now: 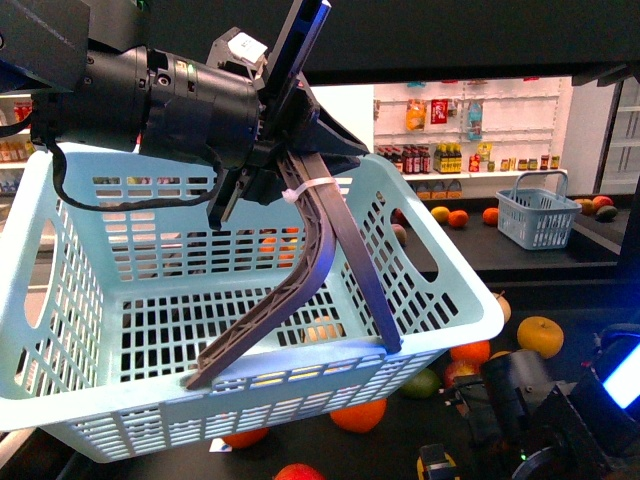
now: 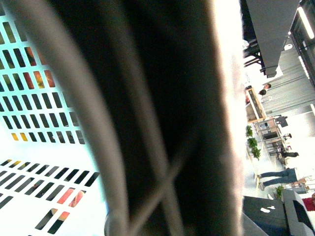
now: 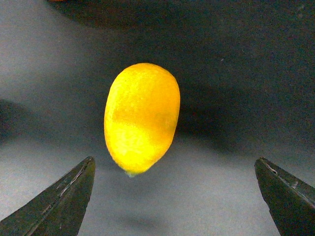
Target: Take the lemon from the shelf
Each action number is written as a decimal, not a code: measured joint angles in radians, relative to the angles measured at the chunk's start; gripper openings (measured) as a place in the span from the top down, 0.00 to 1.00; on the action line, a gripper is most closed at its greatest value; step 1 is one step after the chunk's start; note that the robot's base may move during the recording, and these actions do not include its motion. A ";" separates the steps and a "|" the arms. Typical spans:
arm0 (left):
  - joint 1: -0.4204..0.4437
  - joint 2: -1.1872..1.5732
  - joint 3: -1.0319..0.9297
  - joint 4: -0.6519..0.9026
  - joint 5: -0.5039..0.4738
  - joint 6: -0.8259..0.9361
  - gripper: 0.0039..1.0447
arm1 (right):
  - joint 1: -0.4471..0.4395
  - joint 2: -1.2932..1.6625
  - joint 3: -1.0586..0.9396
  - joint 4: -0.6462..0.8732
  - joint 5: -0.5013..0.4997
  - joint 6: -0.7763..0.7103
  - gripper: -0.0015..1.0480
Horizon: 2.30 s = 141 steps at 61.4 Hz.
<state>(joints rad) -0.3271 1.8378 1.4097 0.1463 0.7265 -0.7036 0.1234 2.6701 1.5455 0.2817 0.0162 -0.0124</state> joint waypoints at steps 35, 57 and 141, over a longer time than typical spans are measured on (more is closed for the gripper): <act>0.000 0.000 0.000 0.000 -0.001 0.000 0.90 | 0.053 0.237 0.364 -0.165 0.056 -0.008 0.07; 0.000 0.000 0.000 0.000 0.000 0.000 0.90 | 0.051 0.266 0.397 -0.166 0.063 -0.019 0.44; 0.000 0.000 0.000 0.000 -0.002 0.000 0.90 | 0.021 -0.927 -0.298 -0.022 -0.141 0.063 0.54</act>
<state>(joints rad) -0.3271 1.8378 1.4097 0.1463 0.7250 -0.7036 0.1440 1.7435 1.2480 0.2596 -0.1246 0.0505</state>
